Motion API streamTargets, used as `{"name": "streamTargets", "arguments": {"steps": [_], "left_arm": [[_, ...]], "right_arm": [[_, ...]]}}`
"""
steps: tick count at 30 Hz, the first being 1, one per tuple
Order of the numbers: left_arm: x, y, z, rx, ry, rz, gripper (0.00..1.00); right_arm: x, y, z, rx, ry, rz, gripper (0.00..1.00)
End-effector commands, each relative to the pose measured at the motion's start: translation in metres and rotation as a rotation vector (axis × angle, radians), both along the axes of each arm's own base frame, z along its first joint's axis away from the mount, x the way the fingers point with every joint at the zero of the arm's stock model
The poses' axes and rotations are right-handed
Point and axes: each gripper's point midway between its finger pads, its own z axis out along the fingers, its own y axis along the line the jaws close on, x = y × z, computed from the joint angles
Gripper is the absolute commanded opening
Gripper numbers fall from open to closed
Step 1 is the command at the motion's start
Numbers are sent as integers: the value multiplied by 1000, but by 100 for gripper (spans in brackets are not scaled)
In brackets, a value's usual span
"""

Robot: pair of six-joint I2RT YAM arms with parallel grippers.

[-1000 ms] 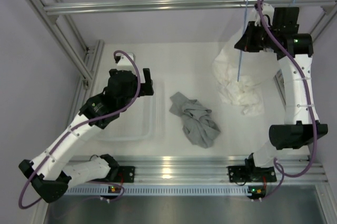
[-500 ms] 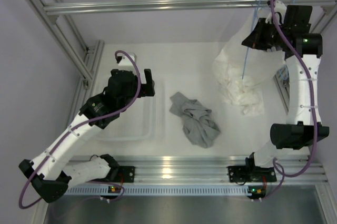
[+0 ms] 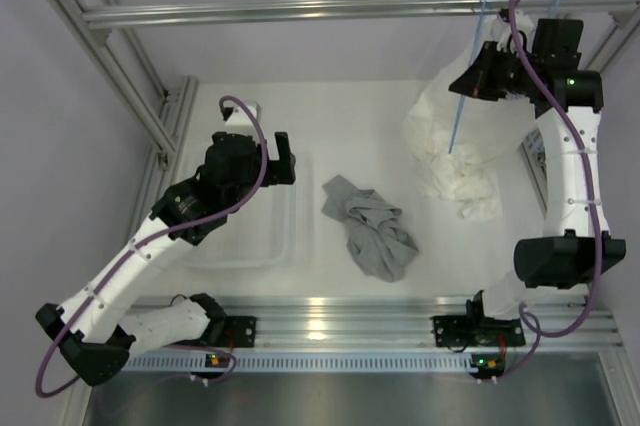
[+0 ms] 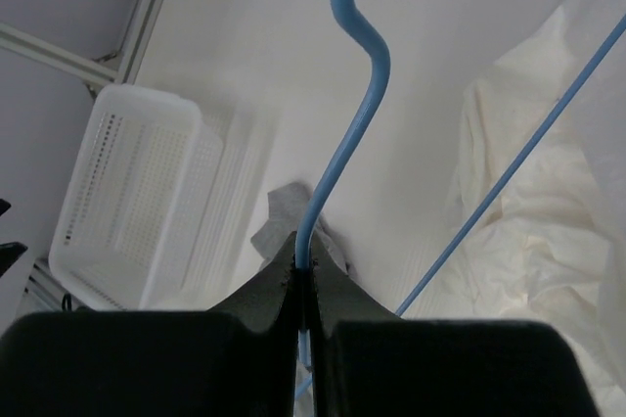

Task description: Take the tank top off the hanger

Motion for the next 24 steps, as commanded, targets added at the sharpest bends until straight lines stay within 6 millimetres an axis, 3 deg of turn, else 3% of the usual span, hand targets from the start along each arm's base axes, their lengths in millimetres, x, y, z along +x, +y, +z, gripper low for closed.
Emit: {"name": "streamTargets", "arguments": {"steps": [1,7,11,17,24], "left_arm": [[3,-7,4,-39,-8,-10,99],[1,-6,9,-44,-21,-21,99],[-2,-2,14,-49,-36,-15,99],[-4,1,15,-48,-44,-16,99],[-1,0,9,-29,-34,-11,99]], "right_arm": [[-36,15,9,19,15,60,0],[-59,43,31,130,-17,238,0],[-46,36,29,120,-5,185,0],[-22,33,-3,132,113,135,0],[-20,24,21,84,39,55,0]]}}
